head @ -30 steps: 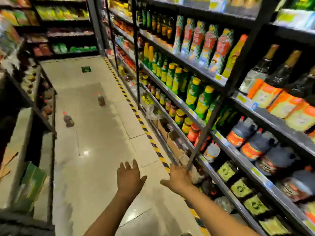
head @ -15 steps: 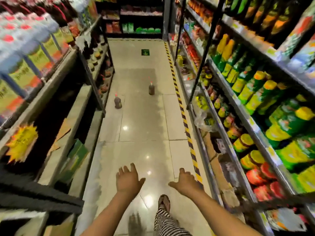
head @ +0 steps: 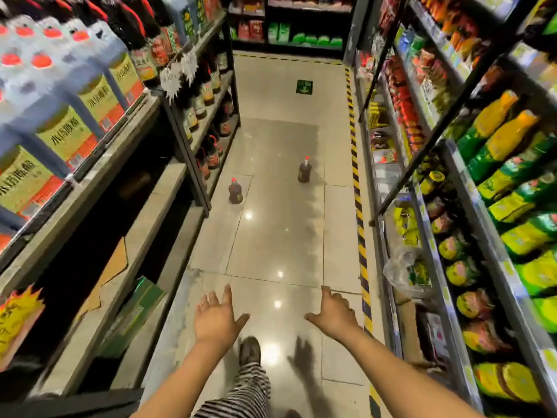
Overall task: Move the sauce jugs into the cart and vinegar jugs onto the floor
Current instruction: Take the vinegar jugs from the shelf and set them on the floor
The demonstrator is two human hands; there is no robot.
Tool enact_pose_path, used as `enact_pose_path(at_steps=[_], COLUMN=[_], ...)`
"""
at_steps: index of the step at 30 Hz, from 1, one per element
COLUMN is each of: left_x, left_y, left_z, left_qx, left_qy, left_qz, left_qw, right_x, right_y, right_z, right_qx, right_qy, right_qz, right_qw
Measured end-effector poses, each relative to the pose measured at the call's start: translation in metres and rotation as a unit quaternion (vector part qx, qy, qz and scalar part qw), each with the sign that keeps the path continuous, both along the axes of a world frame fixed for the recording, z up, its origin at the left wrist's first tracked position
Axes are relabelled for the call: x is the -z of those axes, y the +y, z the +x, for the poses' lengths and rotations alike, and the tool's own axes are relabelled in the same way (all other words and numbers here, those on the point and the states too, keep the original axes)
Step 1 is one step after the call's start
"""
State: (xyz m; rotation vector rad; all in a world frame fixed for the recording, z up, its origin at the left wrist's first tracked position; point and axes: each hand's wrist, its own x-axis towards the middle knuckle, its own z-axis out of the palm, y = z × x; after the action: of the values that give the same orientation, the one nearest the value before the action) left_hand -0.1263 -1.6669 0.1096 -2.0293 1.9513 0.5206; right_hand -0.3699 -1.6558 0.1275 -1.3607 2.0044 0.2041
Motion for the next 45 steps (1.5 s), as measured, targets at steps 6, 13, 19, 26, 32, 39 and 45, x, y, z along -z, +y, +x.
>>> enact_pose_path(at_steps=[6, 13, 19, 26, 32, 39, 45], left_x=[0.023, 0.007, 0.023, 0.038, 0.028, 0.072, 0.122], left_y=[-0.140, -0.296, -0.412, -0.561, -0.677, -0.795, -0.888], left_z=[-0.003, -0.012, -0.048, -0.099, -0.133, -0.157, -0.185], left_qx=[-0.012, 0.007, 0.002, -0.037, -0.059, -0.088, -0.092], left_qy=[0.008, 0.027, 0.032, 0.025, 0.022, 0.042, 0.065], left_qz=[0.002, -0.004, 0.004, 0.027, -0.008, 0.026, 0.050], left_qw=[1.000, 1.000, 0.999, 0.999, 0.998, 0.995, 0.992], right_x=[0.019, 0.006, 0.018, 0.038, 0.036, 0.071, 0.126], right_y=[-0.130, -0.275, -0.387, -0.546, -0.670, -0.804, -0.904], right_z=[-0.015, -0.026, -0.053, -0.113, -0.162, -0.185, -0.199], right_qx=[0.035, 0.080, 0.102, 0.082, 0.073, 0.079, 0.120], right_qy=[0.013, 0.012, -0.001, -0.009, 0.006, 0.001, 0.000], right_qz=[0.032, 0.032, 0.032, 0.042, 0.045, 0.078, 0.107], right_qw=[0.999, 0.996, 0.994, 0.996, 0.996, 0.994, 0.987])
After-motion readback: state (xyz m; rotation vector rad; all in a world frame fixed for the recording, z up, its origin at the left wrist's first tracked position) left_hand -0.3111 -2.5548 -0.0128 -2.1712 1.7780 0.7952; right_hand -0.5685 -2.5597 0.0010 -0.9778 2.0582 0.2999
